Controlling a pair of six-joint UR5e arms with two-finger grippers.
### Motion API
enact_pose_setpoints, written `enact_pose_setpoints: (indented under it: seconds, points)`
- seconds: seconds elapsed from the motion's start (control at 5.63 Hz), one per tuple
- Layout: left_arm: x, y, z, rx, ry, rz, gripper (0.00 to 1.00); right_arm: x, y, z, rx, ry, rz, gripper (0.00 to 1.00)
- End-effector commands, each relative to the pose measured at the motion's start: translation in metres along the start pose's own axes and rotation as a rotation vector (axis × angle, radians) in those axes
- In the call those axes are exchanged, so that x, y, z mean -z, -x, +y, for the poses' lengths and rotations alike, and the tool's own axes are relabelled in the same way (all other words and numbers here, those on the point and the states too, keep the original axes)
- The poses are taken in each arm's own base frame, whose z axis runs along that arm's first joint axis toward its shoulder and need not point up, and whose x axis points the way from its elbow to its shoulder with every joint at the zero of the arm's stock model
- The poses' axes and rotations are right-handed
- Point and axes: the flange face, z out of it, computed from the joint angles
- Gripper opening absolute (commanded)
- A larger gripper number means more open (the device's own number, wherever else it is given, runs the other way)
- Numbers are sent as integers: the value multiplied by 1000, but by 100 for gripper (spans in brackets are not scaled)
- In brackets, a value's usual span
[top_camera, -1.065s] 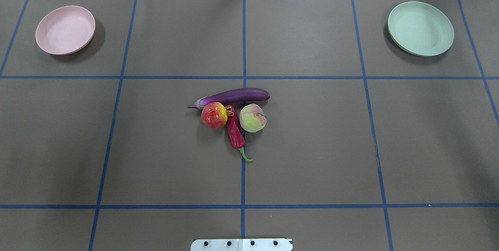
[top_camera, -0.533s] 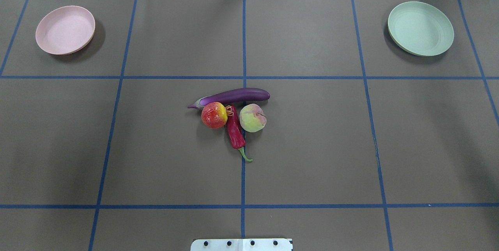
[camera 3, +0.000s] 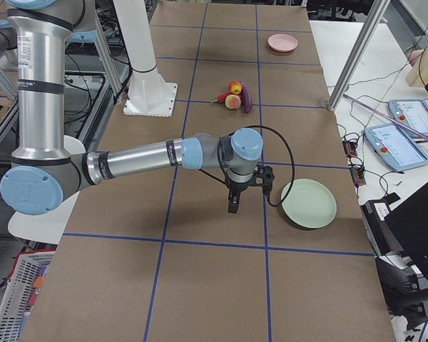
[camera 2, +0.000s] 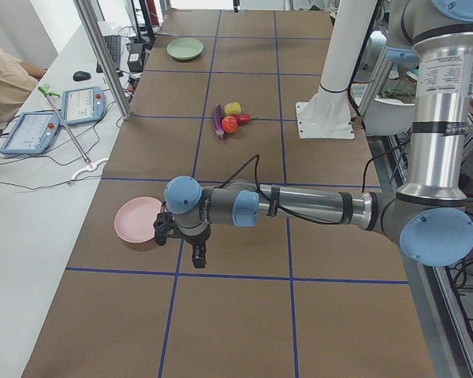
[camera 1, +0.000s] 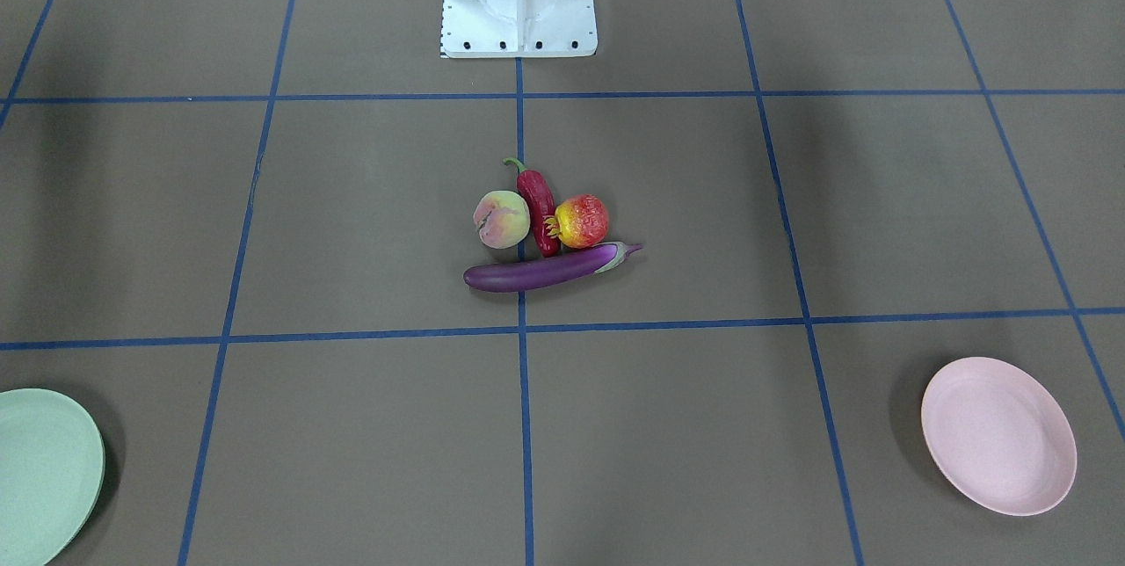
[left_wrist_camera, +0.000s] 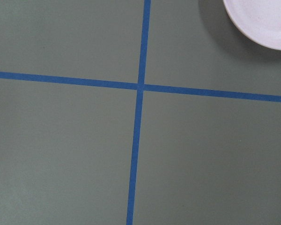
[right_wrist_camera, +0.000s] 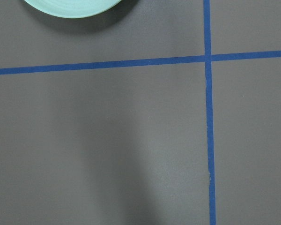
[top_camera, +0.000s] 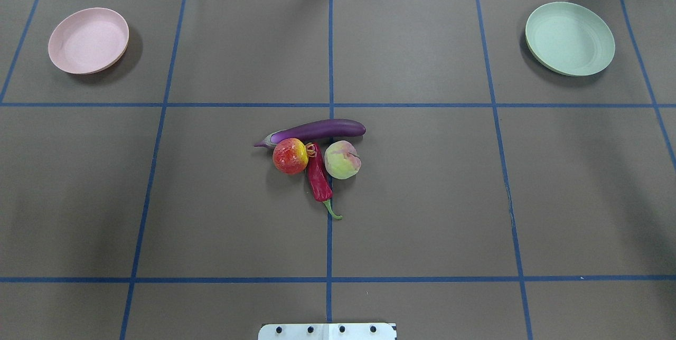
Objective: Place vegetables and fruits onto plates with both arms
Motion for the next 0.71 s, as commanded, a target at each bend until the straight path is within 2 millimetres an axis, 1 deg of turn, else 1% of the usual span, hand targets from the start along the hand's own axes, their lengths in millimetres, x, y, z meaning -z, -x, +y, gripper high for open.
enact_pose_setpoints:
  seconds: [0.0,0.18,0.36,0.53]
  points:
    - [-8,-39,-4,-38,4,115,100,13,21,5,33,-14,-85,100]
    - [-14,-87,-17,-20,-20,146,100,13,25,6,38,-12,-98,100]
    - [-22,-137,-25,59,-28,182,100,15,28,5,41,-13,-109,100]
    - [-34,-197,-32,137,3,212,100,14,27,5,33,-9,-110,100]
